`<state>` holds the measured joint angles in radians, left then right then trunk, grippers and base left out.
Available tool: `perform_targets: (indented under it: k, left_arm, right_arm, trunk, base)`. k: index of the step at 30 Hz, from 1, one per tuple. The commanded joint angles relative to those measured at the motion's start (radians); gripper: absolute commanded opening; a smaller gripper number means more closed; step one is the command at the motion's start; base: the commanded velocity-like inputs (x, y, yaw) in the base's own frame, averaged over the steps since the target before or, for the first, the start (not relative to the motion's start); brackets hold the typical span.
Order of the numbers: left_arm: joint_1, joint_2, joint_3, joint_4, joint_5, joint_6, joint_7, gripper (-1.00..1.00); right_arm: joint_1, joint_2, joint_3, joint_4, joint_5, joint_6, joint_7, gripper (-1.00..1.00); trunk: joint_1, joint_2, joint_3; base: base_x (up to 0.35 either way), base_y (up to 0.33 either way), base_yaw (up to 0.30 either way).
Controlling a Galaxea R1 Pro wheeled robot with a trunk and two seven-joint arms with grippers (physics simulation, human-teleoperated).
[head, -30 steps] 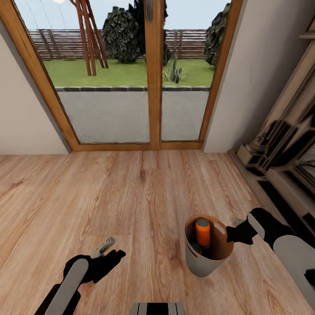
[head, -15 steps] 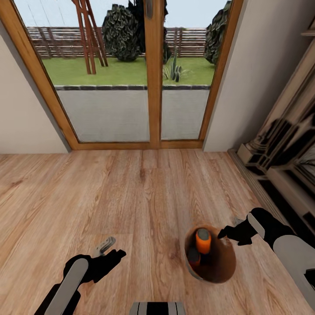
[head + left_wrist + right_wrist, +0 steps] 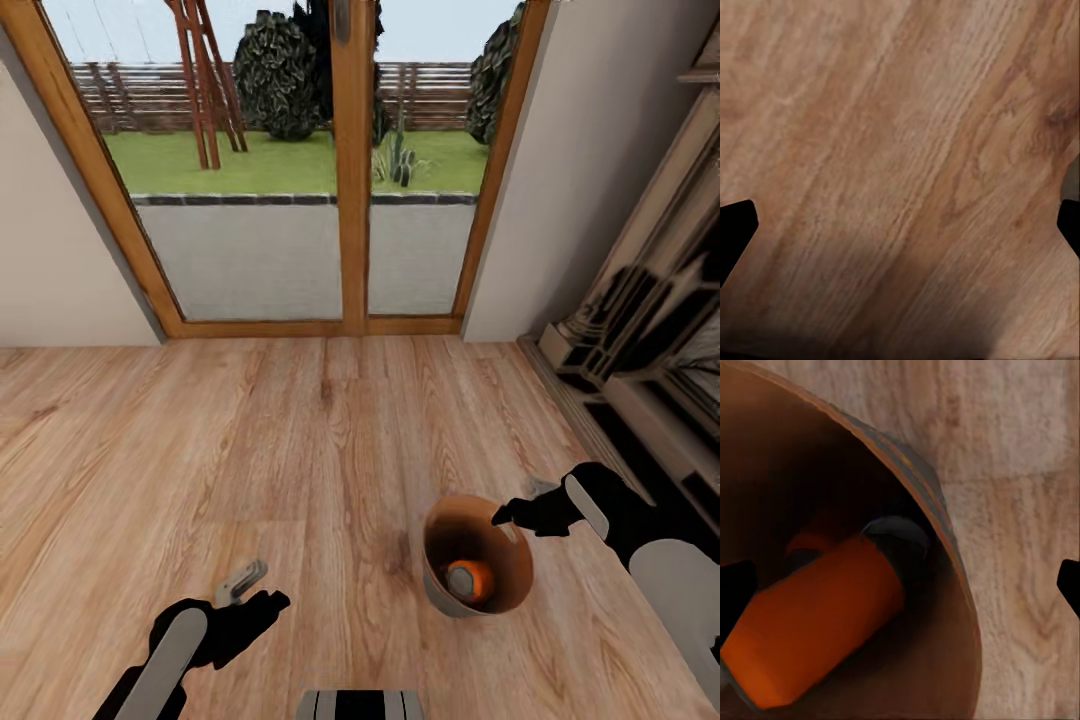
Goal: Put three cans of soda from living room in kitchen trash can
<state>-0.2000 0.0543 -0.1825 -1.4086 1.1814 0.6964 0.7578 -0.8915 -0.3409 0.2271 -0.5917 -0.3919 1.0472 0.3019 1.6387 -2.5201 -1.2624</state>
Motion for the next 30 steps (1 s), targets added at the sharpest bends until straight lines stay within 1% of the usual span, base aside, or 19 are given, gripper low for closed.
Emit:
perform_targets:
  k: [1, 4, 5, 6, 7, 8, 11, 12, 15, 17, 18, 19, 20, 21, 22, 24, 27, 28, 30]
  left_arm:
    - [0.000, 0.001, -0.001, 0.000, 0.000, 0.000, 0.000, 1.00]
    - [0.000, 0.002, -0.001, 0.000, 0.000, 0.000, 0.000, 1.00]
    - [0.001, 0.002, -0.001, 0.000, 0.000, 0.000, 0.000, 1.00]
    - [0.001, 0.002, -0.001, 0.000, 0.000, -0.001, 0.000, 1.00]
    - [0.001, 0.002, -0.001, 0.000, 0.000, -0.001, 0.000, 1.00]
    - [0.002, 0.001, -0.002, 0.000, 0.002, 0.000, 0.000, 1.00]
    - [0.003, 0.000, -0.001, 0.000, 0.002, 0.000, 0.001, 1.00]
    - [0.003, 0.001, 0.000, 0.000, 0.002, -0.001, 0.001, 1.00]
    - [0.003, 0.001, 0.002, 0.001, 0.001, -0.002, 0.001, 1.00]
    - [0.003, 0.001, 0.005, 0.014, 0.000, -0.014, 0.000, 1.00]
    - [0.003, 0.001, 0.006, 0.020, 0.001, -0.030, 0.000, 1.00]
    - [0.002, 0.001, 0.007, 0.024, 0.000, -0.045, 0.000, 1.00]
    - [0.002, 0.001, 0.006, 0.025, 0.000, -0.051, 0.000, 1.00]
    - [0.003, 0.001, 0.006, 0.028, 0.000, -0.059, 0.000, 1.00]
    - [0.003, 0.001, 0.006, 0.028, 0.000, -0.062, 0.000, 1.00]
    - [0.003, 0.002, 0.007, 0.033, 0.000, -0.071, 0.000, 1.00]
    - [0.002, 0.002, 0.004, 0.068, -0.001, -0.074, -0.001, 1.00]
    - [0.003, -0.001, 0.001, 0.080, -0.067, -0.075, -0.002, 1.00]
    - [0.003, -0.002, 0.003, 0.085, -0.112, -0.093, -0.003, 1.00]
  right_arm:
    - [0.002, -0.002, 0.000, -0.008, 0.000, 0.000, 0.001, 1.00]
    - [0.044, -0.035, 0.000, -0.125, -0.005, 0.000, 0.040, 1.00]
    - [0.091, -0.061, 0.000, -0.224, -0.005, 0.000, 0.086, 1.00]
    - [0.117, -0.075, -0.001, -0.279, -0.005, 0.000, 0.110, 1.00]
    - [0.170, -0.102, -0.005, -0.387, -0.005, 0.000, 0.148, 1.00]
    - [0.241, -0.128, -0.040, -0.529, -0.005, 0.000, 0.181, 1.00]
    - [0.351, -0.142, -0.157, -0.740, -0.001, 0.000, 0.204, 1.00]
    - [0.385, -0.144, -0.198, -0.811, 0.001, 0.000, 0.208, 1.00]
    - [0.407, -0.143, -0.236, -0.864, 0.002, 0.000, 0.209, 1.00]
    - [0.418, -0.139, -0.255, -0.895, 0.002, -0.038, 0.186, 1.00]
    - [0.427, -0.133, -0.259, -0.904, 0.002, -0.080, 0.153, 1.00]
    - [0.439, -0.120, -0.261, -0.912, 0.002, -0.133, 0.110, 1.00]
    - [0.445, -0.112, -0.262, -0.917, 0.002, -0.161, 0.088, 1.00]
    - [0.457, -0.096, -0.263, -0.933, 0.002, -0.209, 0.050, 1.00]
    - [0.465, -0.088, -0.262, -0.942, 0.002, -0.227, 0.036, 1.00]
    - [0.507, -0.059, -0.261, -0.987, 0.005, -0.282, -0.007, 1.00]
    - [0.530, -0.055, -0.264, -1.010, 0.005, -0.299, -0.016, 1.00]
    - [0.558, -0.057, -0.267, -1.017, 0.005, -0.309, -0.003, 1.00]
    - [0.572, -0.059, -0.268, -1.018, 0.005, -0.342, 0.010, 1.00]
  trunk:
    - [0.000, 0.000, 0.000]
    - [0.000, 0.000, 0.000]
    - [0.000, 0.000, 0.000]
    - [0.000, 0.000, 0.000]
    - [0.000, 0.000, 0.000]
    - [0.000, 0.000, 0.000]
    - [0.000, 0.000, 0.004]
    - [-0.001, 0.000, 0.008]
    - [-0.002, 0.001, 0.019]
    - [-0.003, 0.002, 0.027]
    - [-0.004, 0.002, 0.031]
    - [-0.004, 0.002, 0.035]
    - [-0.005, 0.002, 0.039]
    - [-0.005, 0.003, 0.043]
    - [-0.005, 0.003, 0.046]
    - [-0.006, 0.003, 0.054]
    - [-0.008, 0.004, 0.066]
    - [-0.008, 0.004, 0.070]
    - [-0.009, 0.005, 0.077]
  base:
    - [-0.312, 0.000, 0.000]
    - [-0.321, 0.000, 0.000]
    - [-0.324, 0.000, 0.000]
    - [-0.325, 0.000, 0.000]
    - [-0.325, 0.000, 0.000]
    - [-0.265, 0.000, 0.000]
    - [-0.111, 0.000, 0.000]
    - [-0.036, 0.000, 0.000]
    - [-0.022, 0.000, 0.000]
    - [-0.008, 0.000, 0.000]
    - [-0.004, 0.000, 0.000]
    - [-0.002, 0.000, 0.000]
    - [-0.002, 0.000, 0.000]
    - [-0.001, 0.000, 0.000]
    - [-0.001, 0.000, 0.000]
    - [0.000, 0.000, 0.000]
    - [0.000, 0.000, 0.000]
    - [0.000, 0.000, 0.000]
    - [0.000, 0.000, 0.000]
